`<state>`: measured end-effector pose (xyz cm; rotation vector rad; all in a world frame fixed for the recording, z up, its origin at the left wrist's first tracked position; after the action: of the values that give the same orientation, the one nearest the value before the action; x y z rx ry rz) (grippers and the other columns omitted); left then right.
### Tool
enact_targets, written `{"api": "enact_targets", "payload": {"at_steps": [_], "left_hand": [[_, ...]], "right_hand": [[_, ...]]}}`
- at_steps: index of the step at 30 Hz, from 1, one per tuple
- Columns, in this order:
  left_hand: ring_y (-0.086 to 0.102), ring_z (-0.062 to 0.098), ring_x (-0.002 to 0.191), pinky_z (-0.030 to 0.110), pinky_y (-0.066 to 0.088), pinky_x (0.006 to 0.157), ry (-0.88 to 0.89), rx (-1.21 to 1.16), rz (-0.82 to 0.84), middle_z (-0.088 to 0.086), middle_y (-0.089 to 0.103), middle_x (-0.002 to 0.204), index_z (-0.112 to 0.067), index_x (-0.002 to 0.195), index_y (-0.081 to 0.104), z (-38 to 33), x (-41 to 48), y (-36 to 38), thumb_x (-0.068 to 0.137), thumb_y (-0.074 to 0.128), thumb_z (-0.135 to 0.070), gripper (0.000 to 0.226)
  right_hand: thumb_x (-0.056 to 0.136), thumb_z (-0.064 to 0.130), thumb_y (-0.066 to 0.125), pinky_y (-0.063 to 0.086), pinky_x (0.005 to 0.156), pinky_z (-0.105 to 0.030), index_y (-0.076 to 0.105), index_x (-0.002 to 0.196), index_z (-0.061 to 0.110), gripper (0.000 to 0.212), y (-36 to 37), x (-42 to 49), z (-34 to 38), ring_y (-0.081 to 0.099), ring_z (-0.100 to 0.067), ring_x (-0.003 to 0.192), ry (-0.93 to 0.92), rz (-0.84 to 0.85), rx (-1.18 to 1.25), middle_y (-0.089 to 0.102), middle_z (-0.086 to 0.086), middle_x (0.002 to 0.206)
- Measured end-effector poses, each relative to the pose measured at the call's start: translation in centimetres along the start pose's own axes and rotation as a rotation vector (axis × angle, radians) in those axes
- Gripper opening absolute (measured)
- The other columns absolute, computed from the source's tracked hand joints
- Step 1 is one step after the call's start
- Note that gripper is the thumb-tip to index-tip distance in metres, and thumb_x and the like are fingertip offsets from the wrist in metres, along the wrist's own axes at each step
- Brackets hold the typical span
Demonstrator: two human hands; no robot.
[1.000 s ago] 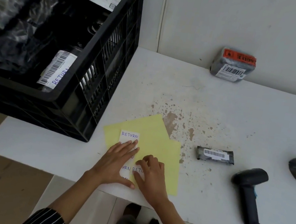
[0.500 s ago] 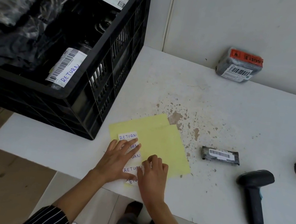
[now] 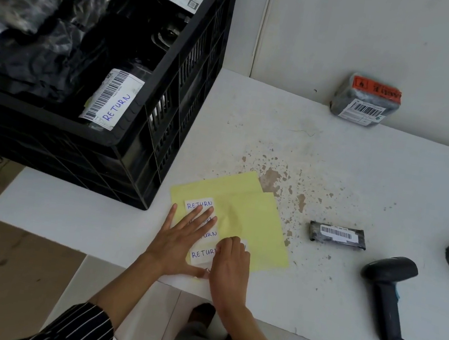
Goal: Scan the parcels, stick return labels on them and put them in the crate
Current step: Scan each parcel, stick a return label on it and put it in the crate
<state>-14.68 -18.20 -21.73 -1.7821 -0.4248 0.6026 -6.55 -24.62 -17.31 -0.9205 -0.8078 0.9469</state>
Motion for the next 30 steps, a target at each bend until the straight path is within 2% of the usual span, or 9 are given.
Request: {"api": "enact_targets", "payload": {"at_steps": [3, 7, 12, 15, 18, 21, 24, 27, 30], "left_hand": [[0.015, 0.017, 0.144, 0.06, 0.005, 0.108, -0.012, 0.029, 0.019, 0.0, 0.021, 0.157, -0.02, 0.148, 0.027, 0.2, 0.2, 0.0, 0.066, 0.019, -0.093, 0.11], [0.018, 0.018, 0.143, 0.064, 0.009, 0.105, -0.021, 0.055, 0.043, 0.001, 0.023, 0.156, -0.022, 0.148, 0.029, 0.5, 0.6, 0.0, 0.063, 0.016, -0.094, 0.112], [0.017, 0.018, 0.143, 0.064, 0.008, 0.105, -0.022, 0.059, 0.052, 0.001, 0.021, 0.157, -0.023, 0.148, 0.028, 0.7, 0.9, 0.1, 0.062, 0.016, -0.095, 0.114], [0.019, 0.019, 0.142, 0.065, 0.009, 0.105, -0.015, 0.064, 0.058, 0.001, 0.024, 0.156, -0.023, 0.147, 0.03, 0.7, 1.0, 0.0, 0.063, 0.015, -0.095, 0.112], [0.02, 0.019, 0.142, 0.066, 0.009, 0.104, -0.016, 0.063, 0.073, 0.002, 0.026, 0.155, -0.022, 0.147, 0.031, 0.7, 1.3, 0.1, 0.062, 0.013, -0.095, 0.113], [0.023, 0.019, 0.141, 0.066, 0.01, 0.103, -0.027, 0.051, 0.072, 0.003, 0.029, 0.154, -0.021, 0.145, 0.033, 0.7, 1.4, 0.1, 0.062, 0.008, -0.094, 0.113], [0.022, 0.018, 0.141, 0.065, 0.011, 0.104, -0.033, 0.045, 0.058, 0.003, 0.029, 0.154, -0.021, 0.145, 0.032, 0.7, 1.4, 0.2, 0.064, 0.008, -0.093, 0.111], [0.022, 0.018, 0.141, 0.064, 0.011, 0.104, -0.038, 0.046, 0.046, 0.003, 0.028, 0.154, -0.022, 0.146, 0.03, 0.8, 1.4, 0.3, 0.063, 0.009, -0.094, 0.112], [0.022, 0.018, 0.141, 0.064, 0.012, 0.103, -0.035, 0.053, 0.058, 0.002, 0.027, 0.154, -0.023, 0.148, 0.027, 0.8, 1.4, 0.3, 0.063, 0.01, -0.095, 0.113]], "right_hand": [[0.057, -0.008, 0.065, 0.028, 0.056, -0.025, 0.034, 0.077, 0.017, 0.044, 0.3, 0.1, 0.7, 0.035, -0.017, 0.061, -0.113, -0.002, -0.056, 0.043, -0.002, 0.069], [0.071, 0.002, 0.037, 0.029, 0.058, -0.027, 0.038, 0.078, 0.016, 0.015, 0.3, 0.2, 1.1, 0.035, -0.019, 0.064, -0.244, -0.01, -0.132, 0.045, -0.003, 0.071], [0.069, 0.005, 0.033, 0.024, 0.062, -0.029, 0.043, 0.074, 0.013, 0.014, -0.3, 0.5, 1.5, 0.031, -0.018, 0.068, -0.263, -0.047, -0.068, 0.05, -0.004, 0.072], [0.066, 0.001, 0.036, 0.027, 0.064, -0.028, 0.042, 0.076, 0.014, 0.017, -0.5, 0.4, 1.7, 0.038, -0.02, 0.068, -0.301, -0.031, -0.038, 0.051, -0.003, 0.074], [0.066, -0.001, 0.04, 0.029, 0.069, -0.026, 0.038, 0.079, 0.015, 0.021, -0.2, 0.2, 1.2, 0.044, -0.02, 0.066, -0.25, -0.018, -0.026, 0.052, -0.002, 0.074], [0.06, -0.007, 0.049, 0.027, 0.073, -0.024, 0.037, 0.079, 0.016, 0.033, -0.3, -0.1, 0.9, 0.032, -0.015, 0.066, -0.14, -0.041, 0.022, 0.048, 0.0, 0.07], [0.066, -0.008, 0.042, 0.03, 0.076, -0.024, 0.035, 0.075, 0.018, 0.029, -0.3, -0.3, 0.5, 0.026, -0.013, 0.063, -0.009, -0.028, 0.109, 0.036, 0.006, 0.066], [0.074, 0.004, 0.026, 0.028, 0.066, -0.021, 0.038, 0.073, 0.016, 0.017, -0.3, -0.1, 0.2, 0.03, -0.015, 0.06, 0.058, 0.004, 0.191, 0.035, 0.007, 0.066], [0.07, -0.004, 0.035, 0.024, 0.062, -0.021, 0.04, 0.072, 0.013, 0.018, -0.7, 0.4, 0.3, 0.03, -0.017, 0.059, 0.042, 0.026, 0.179, 0.038, 0.004, 0.065]]}}
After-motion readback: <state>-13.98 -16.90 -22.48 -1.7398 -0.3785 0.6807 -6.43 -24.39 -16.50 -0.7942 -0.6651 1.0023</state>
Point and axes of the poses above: each hand's wrist, its own x-axis towards the middle knuckle, its own y-axis out of the palm, z = x × y, the point moved 9 cm from there along x, towards the middle knuckle
